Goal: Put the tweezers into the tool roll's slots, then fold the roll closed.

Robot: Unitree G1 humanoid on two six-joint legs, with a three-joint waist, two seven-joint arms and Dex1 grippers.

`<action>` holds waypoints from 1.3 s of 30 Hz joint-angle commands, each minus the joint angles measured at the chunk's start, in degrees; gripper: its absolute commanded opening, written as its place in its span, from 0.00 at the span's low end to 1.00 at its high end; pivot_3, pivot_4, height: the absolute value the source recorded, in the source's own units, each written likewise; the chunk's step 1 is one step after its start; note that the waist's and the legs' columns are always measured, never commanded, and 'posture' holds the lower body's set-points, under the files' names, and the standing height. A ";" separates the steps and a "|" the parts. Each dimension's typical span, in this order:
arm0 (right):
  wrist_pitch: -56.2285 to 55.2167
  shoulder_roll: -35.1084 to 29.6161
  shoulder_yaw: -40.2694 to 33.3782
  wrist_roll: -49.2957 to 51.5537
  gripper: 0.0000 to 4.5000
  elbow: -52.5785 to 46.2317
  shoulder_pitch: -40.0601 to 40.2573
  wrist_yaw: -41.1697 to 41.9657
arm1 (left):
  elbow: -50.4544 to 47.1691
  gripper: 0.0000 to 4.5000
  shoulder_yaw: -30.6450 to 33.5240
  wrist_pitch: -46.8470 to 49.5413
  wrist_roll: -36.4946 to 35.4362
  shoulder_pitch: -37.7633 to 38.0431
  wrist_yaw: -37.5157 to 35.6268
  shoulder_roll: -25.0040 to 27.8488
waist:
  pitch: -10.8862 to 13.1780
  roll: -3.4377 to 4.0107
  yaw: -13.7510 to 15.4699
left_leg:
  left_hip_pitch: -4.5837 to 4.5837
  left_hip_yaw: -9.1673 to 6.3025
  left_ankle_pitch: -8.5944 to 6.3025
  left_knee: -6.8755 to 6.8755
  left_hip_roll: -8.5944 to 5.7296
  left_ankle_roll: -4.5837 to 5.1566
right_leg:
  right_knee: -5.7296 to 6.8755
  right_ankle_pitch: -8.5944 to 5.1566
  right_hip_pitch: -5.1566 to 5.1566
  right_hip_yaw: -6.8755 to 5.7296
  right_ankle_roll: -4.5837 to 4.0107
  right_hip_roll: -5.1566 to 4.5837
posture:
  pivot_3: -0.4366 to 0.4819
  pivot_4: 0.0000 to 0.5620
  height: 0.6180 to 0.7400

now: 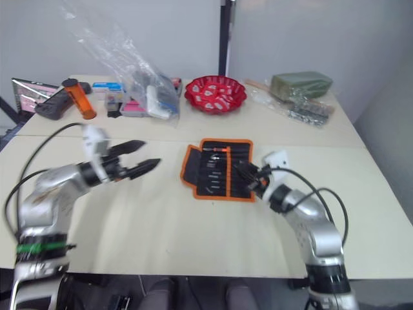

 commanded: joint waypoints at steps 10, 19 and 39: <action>4.85 6.16 15.85 -4.13 0.99 4.78 -8.50 3.11 | -22.87 1.00 11.29 -0.90 -5.86 30.39 11.39 -2.04 | 0.10 0.03 0.42 | -0.02 -0.02 -0.01 0.07 0.01 0.00 | -0.02 0.05 -0.03 -0.05 -0.13 0.00 | 0.48 0.27 0.91; -0.14 12.05 21.22 -13.08 0.99 12.78 -12.38 -1.16 | -29.44 1.00 10.75 -0.30 -8.86 38.11 16.17 -2.79 | 0.12 0.03 0.30 | -0.02 0.09 -0.02 0.17 0.06 -0.02 | -0.06 -0.13 -0.08 -0.04 -0.50 -0.02 | 0.48 0.27 0.91; -9.89 17.61 16.11 -17.87 0.27 24.81 -15.29 -6.42 | -28.95 1.00 9.22 0.37 -9.95 38.57 20.04 0.30 | 0.12 0.04 -0.63 | -0.04 0.08 -0.02 0.05 0.06 -0.02 | -0.03 0.07 -0.19 -0.05 -0.18 -0.01 | 0.48 0.27 0.91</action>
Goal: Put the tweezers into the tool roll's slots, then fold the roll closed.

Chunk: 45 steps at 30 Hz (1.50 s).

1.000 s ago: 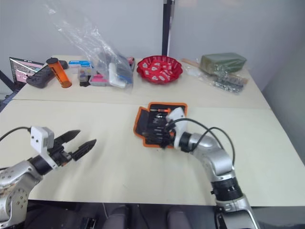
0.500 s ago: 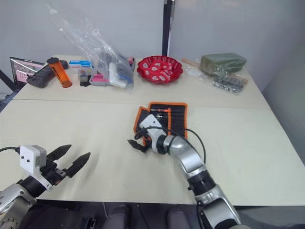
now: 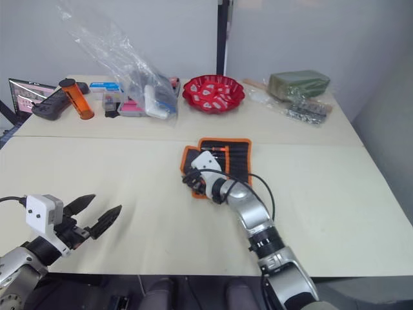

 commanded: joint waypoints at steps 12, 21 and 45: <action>-3.15 -0.07 -2.03 3.04 0.01 -0.39 -0.23 8.99 | 2.50 1.00 -2.46 -0.77 -0.26 -3.43 -1.69 5.93 | 0.02 0.03 -0.04 | 0.00 0.00 0.00 -0.07 0.00 0.00 | 0.00 -0.01 -0.05 0.00 0.00 0.00 | 0.48 0.27 0.91; -3.00 -9.23 3.11 7.29 0.01 -7.99 4.75 29.33 | 7.12 1.00 -8.80 -0.32 -0.84 -8.22 -9.93 13.30 | 0.04 0.05 0.01 | -0.02 0.03 0.00 -0.16 0.00 0.00 | -0.01 -0.04 -0.11 0.00 -0.02 0.00 | 0.48 0.27 0.91; 1.26 -26.95 -6.05 17.49 0.14 -23.37 17.08 38.76 | 28.20 1.00 -33.08 -15.98 11.52 -36.12 -34.49 20.65 | 0.18 -0.02 1.41 | -0.14 0.08 0.01 -0.20 -0.01 0.01 | -0.01 -0.07 -0.23 0.03 -0.02 0.02 | 0.48 0.27 0.91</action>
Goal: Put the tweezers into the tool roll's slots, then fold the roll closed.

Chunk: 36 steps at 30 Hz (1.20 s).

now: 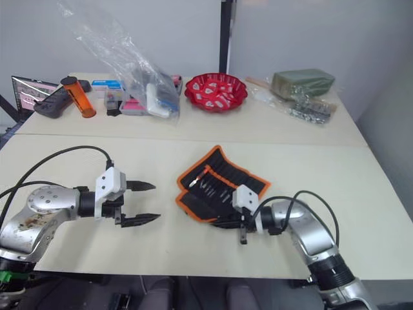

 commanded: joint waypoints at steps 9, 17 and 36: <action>0.26 -1.39 -5.48 2.70 0.74 -10.60 6.96 -6.14 | 11.81 1.00 -7.09 -11.09 5.55 -12.96 -9.49 -4.45 | 0.00 0.00 0.67 | -0.22 -0.10 0.00 0.31 -0.04 0.01 | 0.00 0.02 0.04 -0.03 0.13 0.01 | 0.48 0.27 0.91; 0.42 -0.87 -5.66 1.25 0.74 -14.61 12.37 -12.45 | 23.90 1.00 -11.71 -23.73 11.65 -21.29 -13.37 -10.36 | 0.00 0.00 0.37 | -0.22 -0.12 0.01 0.46 -0.04 0.02 | 0.04 0.08 0.10 -0.02 0.22 0.03 | 0.48 0.27 0.91; 0.78 1.04 -5.49 1.43 0.18 -14.17 12.83 -18.90 | 47.96 0.16 -14.88 -46.96 19.78 -33.51 -18.58 -17.48 | 0.00 -0.01 0.27 | -0.21 -0.18 0.01 0.50 -0.09 0.03 | 0.07 0.11 0.22 -0.02 0.27 0.03 | 0.48 0.27 0.91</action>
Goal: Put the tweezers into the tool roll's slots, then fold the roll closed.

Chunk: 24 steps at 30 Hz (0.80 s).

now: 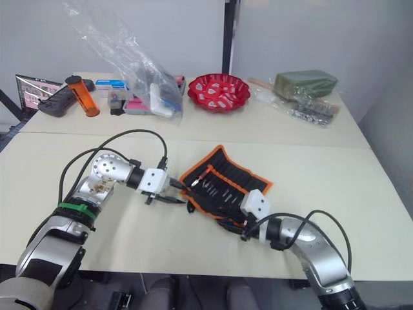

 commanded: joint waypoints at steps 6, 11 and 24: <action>-1.93 0.36 0.16 -0.29 0.00 0.40 -1.84 0.81 | 0.77 0.00 1.02 -0.61 -0.29 -0.90 -0.69 1.08 | 0.00 0.00 -0.06 | 0.00 -0.01 0.00 0.01 0.00 0.00 | 0.01 0.00 0.01 0.00 0.01 0.00 | 0.48 0.27 0.91; -3.19 0.50 1.23 -0.43 0.00 1.82 -3.52 2.63 | -6.09 0.00 1.79 3.68 -2.88 3.88 -2.59 4.05 | 0.00 0.00 -0.30 | 0.04 -0.01 0.00 -0.03 0.02 0.00 | 0.06 0.01 0.01 0.00 0.00 0.01 | 0.48 0.27 0.91; -3.58 -0.64 1.20 0.57 0.00 2.25 -3.88 6.24 | -11.06 0.00 3.97 6.76 -2.24 5.98 4.24 5.97 | 0.00 0.01 0.28 | 0.08 -0.02 0.00 0.13 0.01 0.00 | 0.19 0.00 0.06 -0.01 0.01 0.01 | 0.48 0.27 0.91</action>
